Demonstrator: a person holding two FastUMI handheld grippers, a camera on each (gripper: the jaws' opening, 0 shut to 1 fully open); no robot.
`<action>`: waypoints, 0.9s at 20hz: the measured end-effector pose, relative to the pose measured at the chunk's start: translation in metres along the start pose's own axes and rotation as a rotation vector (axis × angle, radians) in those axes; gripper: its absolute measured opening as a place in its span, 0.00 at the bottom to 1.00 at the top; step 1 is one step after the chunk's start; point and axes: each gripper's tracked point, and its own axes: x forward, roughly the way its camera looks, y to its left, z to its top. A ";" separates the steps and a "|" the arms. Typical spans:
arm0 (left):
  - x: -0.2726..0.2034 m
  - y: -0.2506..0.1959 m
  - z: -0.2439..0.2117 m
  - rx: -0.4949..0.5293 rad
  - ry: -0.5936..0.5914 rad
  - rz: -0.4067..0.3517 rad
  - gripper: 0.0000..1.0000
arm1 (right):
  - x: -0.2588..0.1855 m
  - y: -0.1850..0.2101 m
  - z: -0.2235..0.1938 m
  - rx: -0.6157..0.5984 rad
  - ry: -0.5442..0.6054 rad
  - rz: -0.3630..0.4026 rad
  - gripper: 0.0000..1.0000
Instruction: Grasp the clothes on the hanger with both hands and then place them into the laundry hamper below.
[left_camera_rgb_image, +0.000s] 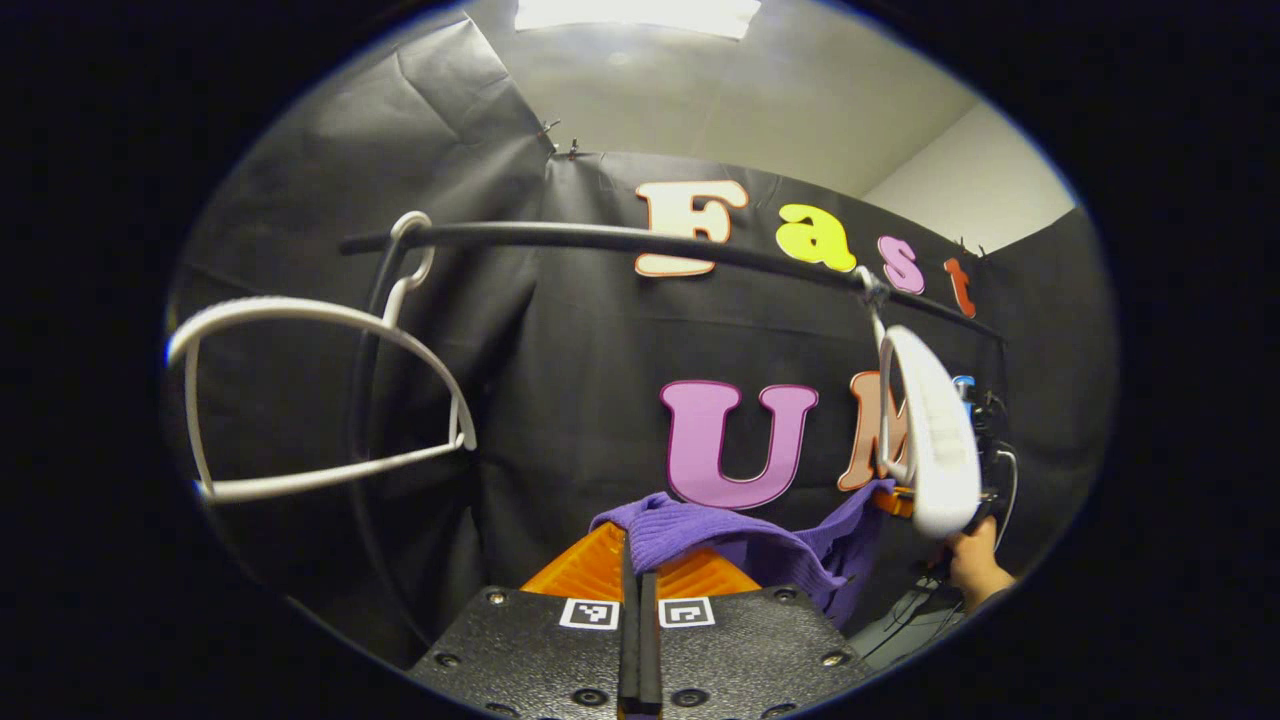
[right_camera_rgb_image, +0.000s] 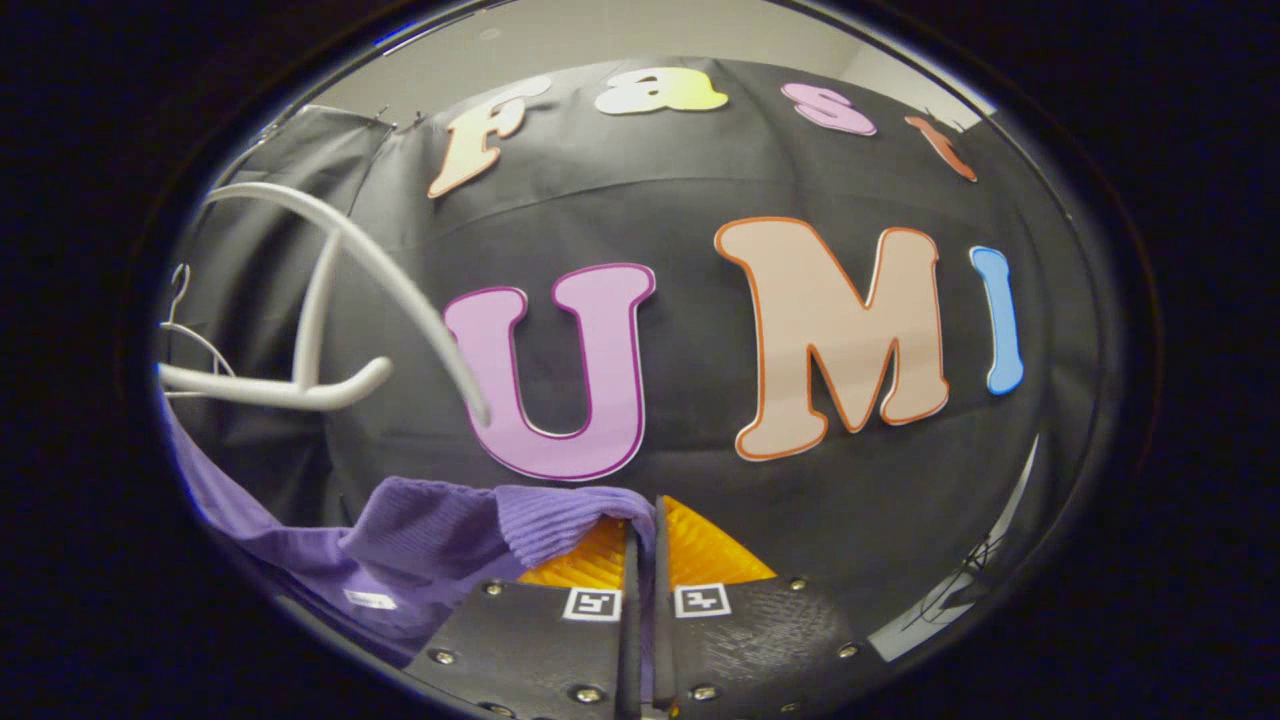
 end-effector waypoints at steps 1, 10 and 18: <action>-0.004 -0.003 -0.010 -0.003 0.010 0.000 0.00 | -0.012 0.005 -0.004 0.000 -0.008 0.008 0.05; -0.048 -0.016 -0.049 -0.052 0.042 0.026 0.00 | -0.138 0.055 -0.002 0.075 -0.061 0.083 0.05; -0.072 -0.053 -0.040 -0.048 -0.011 -0.085 0.01 | -0.254 0.042 0.001 0.287 -0.079 0.102 0.00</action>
